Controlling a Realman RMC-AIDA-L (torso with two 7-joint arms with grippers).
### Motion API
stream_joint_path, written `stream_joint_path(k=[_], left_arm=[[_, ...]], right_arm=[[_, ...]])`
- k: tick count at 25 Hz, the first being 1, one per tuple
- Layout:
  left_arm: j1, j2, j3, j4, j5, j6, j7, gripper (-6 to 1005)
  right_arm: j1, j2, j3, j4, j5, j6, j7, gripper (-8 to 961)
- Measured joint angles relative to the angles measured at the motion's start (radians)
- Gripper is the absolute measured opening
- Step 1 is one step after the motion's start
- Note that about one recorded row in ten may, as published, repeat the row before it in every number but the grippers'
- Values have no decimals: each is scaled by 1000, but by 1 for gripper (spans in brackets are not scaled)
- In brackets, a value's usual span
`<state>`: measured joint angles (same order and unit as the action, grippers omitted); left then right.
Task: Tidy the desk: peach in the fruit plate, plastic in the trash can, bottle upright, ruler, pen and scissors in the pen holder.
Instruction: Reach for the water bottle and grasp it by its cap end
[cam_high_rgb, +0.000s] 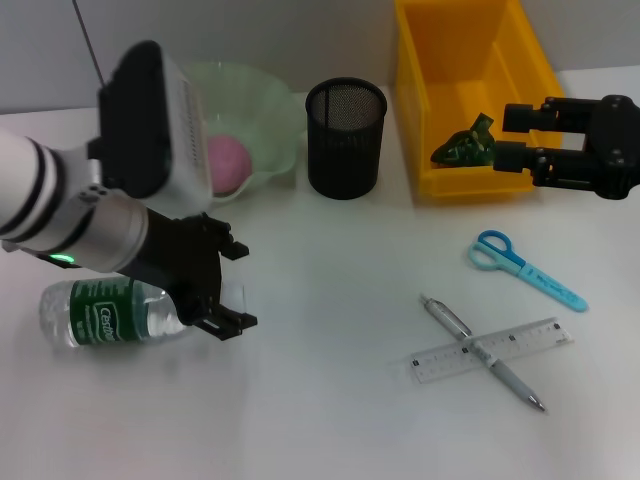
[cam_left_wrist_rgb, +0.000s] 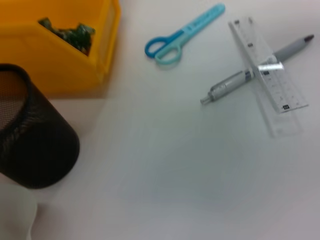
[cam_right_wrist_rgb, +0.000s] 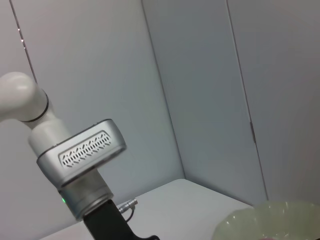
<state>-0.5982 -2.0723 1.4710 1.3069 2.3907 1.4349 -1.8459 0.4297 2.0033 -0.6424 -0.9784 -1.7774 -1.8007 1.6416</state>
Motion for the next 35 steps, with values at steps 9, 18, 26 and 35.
stream_joint_path(k=[9, 18, 26, 35], left_arm=[[-54, -3, 33, -97, 49, -73, -25, 816], [-93, -6, 37, -180, 90, -104, -29, 815], [-97, -6, 40, -203, 103, -124, -35, 815], [-101, -6, 52, -224, 120, -145, -44, 814]], right_arm=[[4, 0, 1, 6, -11, 10, -1, 614], [9, -2, -3, 6, -14, 20, -2, 614], [18, -3, -5, 6, -23, 23, -1, 613], [20, -3, -5, 6, -24, 23, 3, 613]])
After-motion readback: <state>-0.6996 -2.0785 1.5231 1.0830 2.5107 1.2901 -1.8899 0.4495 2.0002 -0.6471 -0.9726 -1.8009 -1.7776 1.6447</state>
